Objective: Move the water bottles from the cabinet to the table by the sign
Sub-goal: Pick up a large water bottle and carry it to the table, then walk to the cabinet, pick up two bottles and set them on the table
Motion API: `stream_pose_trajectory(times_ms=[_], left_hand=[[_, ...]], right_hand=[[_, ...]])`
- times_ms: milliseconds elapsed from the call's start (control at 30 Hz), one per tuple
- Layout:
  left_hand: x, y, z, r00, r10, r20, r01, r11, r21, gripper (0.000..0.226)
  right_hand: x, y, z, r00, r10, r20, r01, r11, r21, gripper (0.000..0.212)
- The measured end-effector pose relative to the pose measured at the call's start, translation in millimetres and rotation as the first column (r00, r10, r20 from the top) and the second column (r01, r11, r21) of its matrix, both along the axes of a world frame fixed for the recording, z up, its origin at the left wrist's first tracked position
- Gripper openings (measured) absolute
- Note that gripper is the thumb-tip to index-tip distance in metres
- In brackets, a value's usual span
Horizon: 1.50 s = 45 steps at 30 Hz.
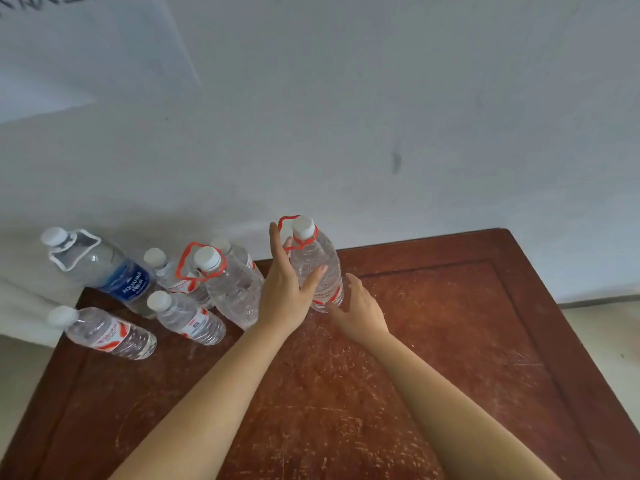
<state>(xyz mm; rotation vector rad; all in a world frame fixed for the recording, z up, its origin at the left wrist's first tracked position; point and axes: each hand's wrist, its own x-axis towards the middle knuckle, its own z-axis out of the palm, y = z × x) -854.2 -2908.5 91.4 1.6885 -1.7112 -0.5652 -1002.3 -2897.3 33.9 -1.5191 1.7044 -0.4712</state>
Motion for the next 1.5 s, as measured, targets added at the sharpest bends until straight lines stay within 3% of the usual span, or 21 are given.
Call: stream_pose_trajectory(times_ms=[200, 267, 433, 567, 767, 933, 1133, 1300, 1500], left_hand=[[28.7, 84.2, -52.1, 0.972, -0.035, 0.231, 0.0, 0.989, 0.151, 0.066], [45.1, 123.8, -72.2, 0.945, -0.011, 0.327, -0.042, 0.987, 0.156, 0.065], [104.3, 222.1, -90.5, 0.799, 0.181, 0.574, -0.345, 0.919, 0.191, 0.065], [157.2, 267.7, -63.4, 0.64, 0.341, 0.688, -0.541, 0.837, 0.089, 0.064], [269.9, 383.3, 20.7, 0.367, 0.67, 0.645, -0.758, 0.618, -0.211, 0.067], [357.4, 555.9, 75.9, 0.146, 0.824, 0.547, -0.829, 0.403, -0.387, 0.065], [426.5, 777.1, 120.7, -0.145, 0.819, 0.555, -0.859, 0.174, -0.481, 0.069], [431.4, 975.1, 144.2, -0.419, 0.758, 0.5, -0.846, -0.126, -0.518, 0.072], [402.8, 1126.3, 122.3, -0.614, 0.604, 0.507, -0.788, -0.435, -0.436, 0.074]], right_hand=[[-18.5, 54.3, -31.2, 0.981, 0.081, -0.175, -0.085, 0.996, -0.015, 0.06], [-13.3, 69.9, -44.3, 0.968, 0.132, -0.212, -0.139, 0.99, -0.019, 0.059], [37.9, 108.9, -59.8, 0.901, 0.323, -0.29, -0.36, 0.929, -0.082, 0.061], [102.2, 131.9, -38.0, 0.863, 0.413, -0.291, -0.479, 0.852, -0.213, 0.063], [259.1, 205.0, 53.3, 0.729, 0.598, -0.333, -0.675, 0.547, -0.495, 0.064], [393.4, 332.7, 124.2, 0.639, 0.686, -0.348, -0.679, 0.291, -0.674, 0.063], [531.3, 517.2, 170.9, 0.437, 0.807, -0.397, -0.669, -0.003, -0.743, 0.064], [608.3, 706.6, 194.4, 0.207, 0.889, -0.407, -0.552, -0.237, -0.799, 0.063], [654.5, 878.9, 176.5, -0.049, 0.906, -0.421, -0.491, -0.389, -0.78, 0.064]])
